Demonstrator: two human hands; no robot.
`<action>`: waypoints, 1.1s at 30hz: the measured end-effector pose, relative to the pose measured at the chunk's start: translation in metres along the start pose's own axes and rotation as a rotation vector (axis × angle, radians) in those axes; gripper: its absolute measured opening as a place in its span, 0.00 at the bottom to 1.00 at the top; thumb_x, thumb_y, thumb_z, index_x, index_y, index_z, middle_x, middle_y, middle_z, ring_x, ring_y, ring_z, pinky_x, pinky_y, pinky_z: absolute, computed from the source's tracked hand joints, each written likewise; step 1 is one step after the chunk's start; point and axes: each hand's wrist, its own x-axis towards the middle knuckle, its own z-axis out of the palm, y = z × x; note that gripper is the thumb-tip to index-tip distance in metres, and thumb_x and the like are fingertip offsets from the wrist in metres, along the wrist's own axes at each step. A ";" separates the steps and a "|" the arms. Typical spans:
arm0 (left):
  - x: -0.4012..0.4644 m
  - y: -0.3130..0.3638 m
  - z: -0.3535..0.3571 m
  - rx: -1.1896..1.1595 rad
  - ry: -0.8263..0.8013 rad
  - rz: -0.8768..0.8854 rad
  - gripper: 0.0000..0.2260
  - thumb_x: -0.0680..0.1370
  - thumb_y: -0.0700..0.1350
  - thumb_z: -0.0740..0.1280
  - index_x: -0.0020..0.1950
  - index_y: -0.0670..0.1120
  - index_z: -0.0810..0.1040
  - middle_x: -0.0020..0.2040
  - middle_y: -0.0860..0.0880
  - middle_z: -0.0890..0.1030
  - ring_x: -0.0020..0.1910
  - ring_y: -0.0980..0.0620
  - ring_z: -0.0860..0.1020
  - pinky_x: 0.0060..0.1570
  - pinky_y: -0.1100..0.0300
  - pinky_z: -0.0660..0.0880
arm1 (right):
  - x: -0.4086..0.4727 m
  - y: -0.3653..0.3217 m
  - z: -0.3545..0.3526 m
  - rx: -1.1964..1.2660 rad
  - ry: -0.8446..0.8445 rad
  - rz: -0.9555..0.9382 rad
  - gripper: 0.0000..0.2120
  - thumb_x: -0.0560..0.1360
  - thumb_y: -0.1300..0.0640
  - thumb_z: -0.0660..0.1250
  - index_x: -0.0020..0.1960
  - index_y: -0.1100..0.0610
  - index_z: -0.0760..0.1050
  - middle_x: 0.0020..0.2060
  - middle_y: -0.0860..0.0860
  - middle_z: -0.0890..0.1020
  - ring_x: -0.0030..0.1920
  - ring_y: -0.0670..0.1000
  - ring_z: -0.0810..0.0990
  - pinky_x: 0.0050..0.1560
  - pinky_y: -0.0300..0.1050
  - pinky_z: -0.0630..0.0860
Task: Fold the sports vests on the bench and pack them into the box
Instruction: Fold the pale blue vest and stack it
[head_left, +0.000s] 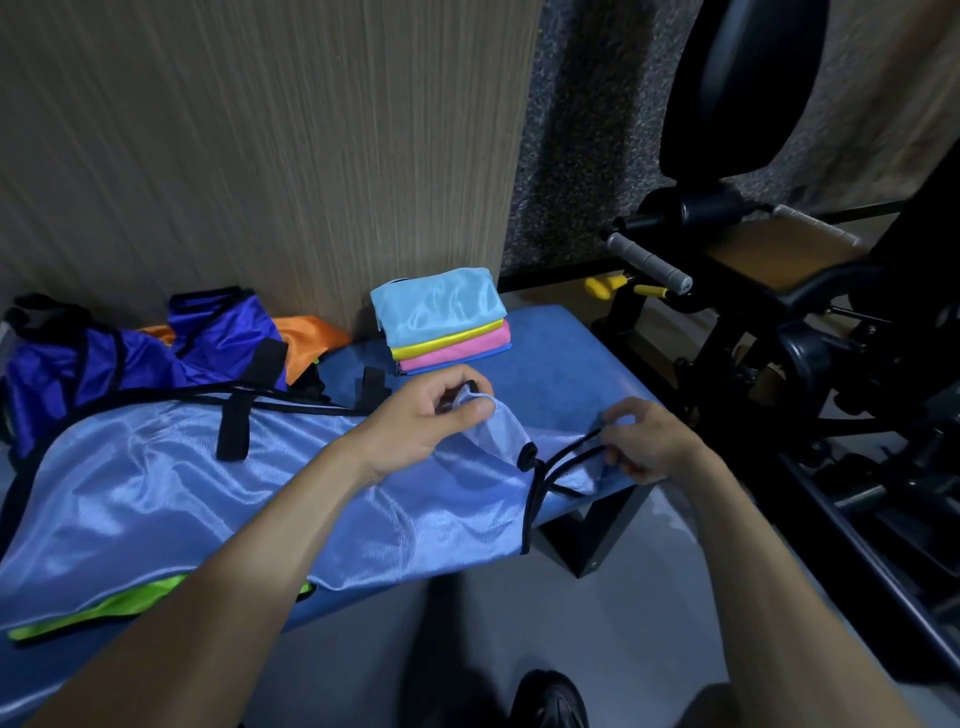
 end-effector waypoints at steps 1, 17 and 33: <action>0.000 0.001 0.000 0.004 0.009 0.010 0.06 0.82 0.44 0.67 0.53 0.41 0.78 0.39 0.59 0.74 0.38 0.60 0.70 0.43 0.70 0.67 | -0.004 -0.002 0.001 0.062 -0.026 0.027 0.12 0.79 0.63 0.67 0.61 0.58 0.75 0.30 0.56 0.78 0.22 0.49 0.70 0.22 0.36 0.67; 0.006 0.015 -0.001 -0.043 0.145 0.133 0.05 0.83 0.40 0.66 0.52 0.38 0.77 0.40 0.60 0.75 0.40 0.62 0.72 0.45 0.71 0.68 | -0.033 -0.048 0.010 0.340 -0.013 -0.621 0.10 0.80 0.58 0.70 0.47 0.65 0.81 0.43 0.54 0.86 0.44 0.51 0.84 0.50 0.48 0.82; -0.001 0.010 -0.003 0.119 -0.103 0.035 0.04 0.81 0.43 0.70 0.51 0.43 0.80 0.44 0.50 0.81 0.43 0.58 0.76 0.49 0.65 0.72 | -0.007 -0.066 0.058 -0.117 0.124 -0.290 0.43 0.65 0.18 0.60 0.36 0.61 0.77 0.34 0.51 0.82 0.40 0.54 0.81 0.43 0.52 0.76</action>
